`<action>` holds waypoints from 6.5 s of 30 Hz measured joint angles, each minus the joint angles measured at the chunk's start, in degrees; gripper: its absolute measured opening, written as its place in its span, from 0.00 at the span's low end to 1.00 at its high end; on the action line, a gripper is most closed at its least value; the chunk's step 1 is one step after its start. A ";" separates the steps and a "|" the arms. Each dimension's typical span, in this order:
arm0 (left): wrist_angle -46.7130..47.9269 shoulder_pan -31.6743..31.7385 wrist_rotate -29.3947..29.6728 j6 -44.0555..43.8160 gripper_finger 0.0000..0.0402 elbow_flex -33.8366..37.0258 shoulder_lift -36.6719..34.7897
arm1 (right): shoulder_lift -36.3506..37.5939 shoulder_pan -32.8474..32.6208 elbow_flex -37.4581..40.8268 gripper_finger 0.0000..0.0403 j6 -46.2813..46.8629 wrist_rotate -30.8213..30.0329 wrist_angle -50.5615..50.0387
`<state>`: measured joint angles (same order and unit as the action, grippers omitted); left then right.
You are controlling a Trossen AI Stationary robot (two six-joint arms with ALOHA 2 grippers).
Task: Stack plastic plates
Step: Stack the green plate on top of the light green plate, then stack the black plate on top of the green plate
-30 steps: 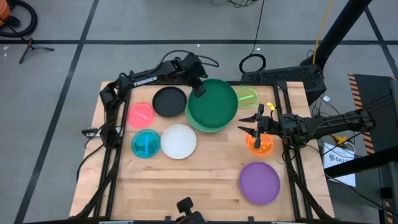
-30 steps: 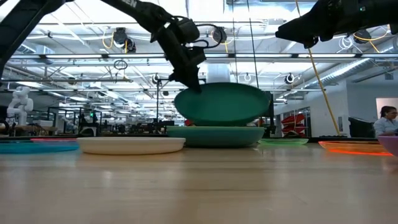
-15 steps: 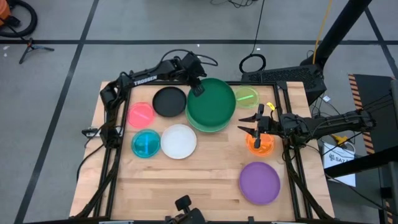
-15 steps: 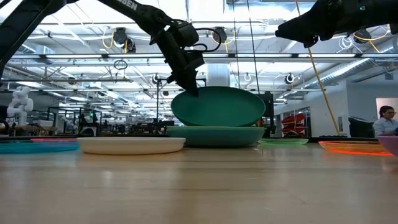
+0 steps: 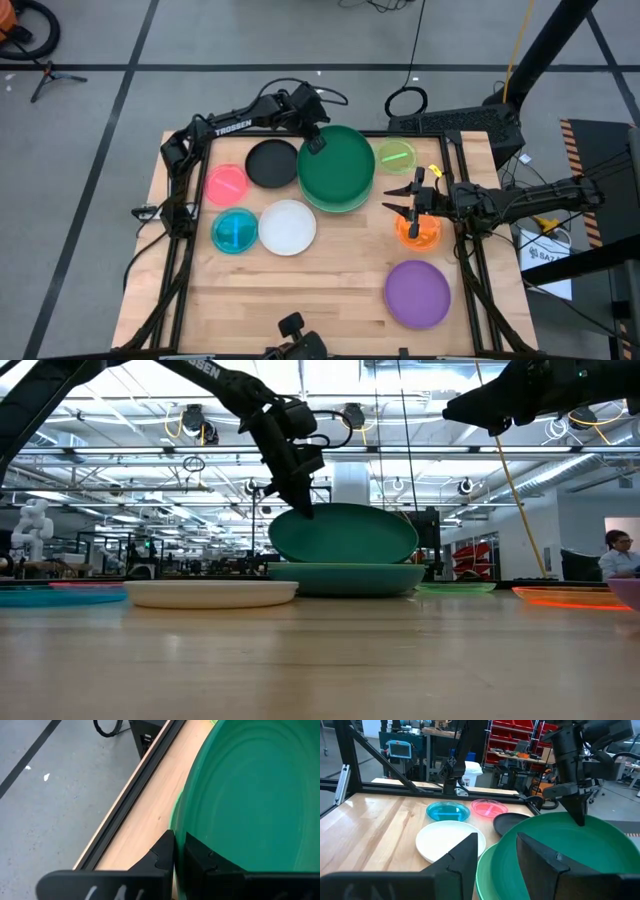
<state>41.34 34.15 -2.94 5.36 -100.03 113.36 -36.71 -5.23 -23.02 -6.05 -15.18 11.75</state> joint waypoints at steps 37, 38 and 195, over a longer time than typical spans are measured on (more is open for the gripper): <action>4.91 -7.41 -0.09 11.67 0.27 0.20 -11.43 | 0.00 -0.01 0.00 0.32 17.59 0.28 -5.10; 4.86 -8.32 -0.15 12.11 0.27 0.20 -12.63 | 0.00 -0.01 0.00 0.32 19.04 0.26 -5.52; -21.71 -24.44 13.97 -6.06 0.27 62.59 -57.95 | -51.03 5.36 -48.48 0.29 3.21 6.13 -45.95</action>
<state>19.63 9.72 11.03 -0.70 -37.44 55.41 -87.74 0.14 -71.50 -2.84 -9.05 -34.20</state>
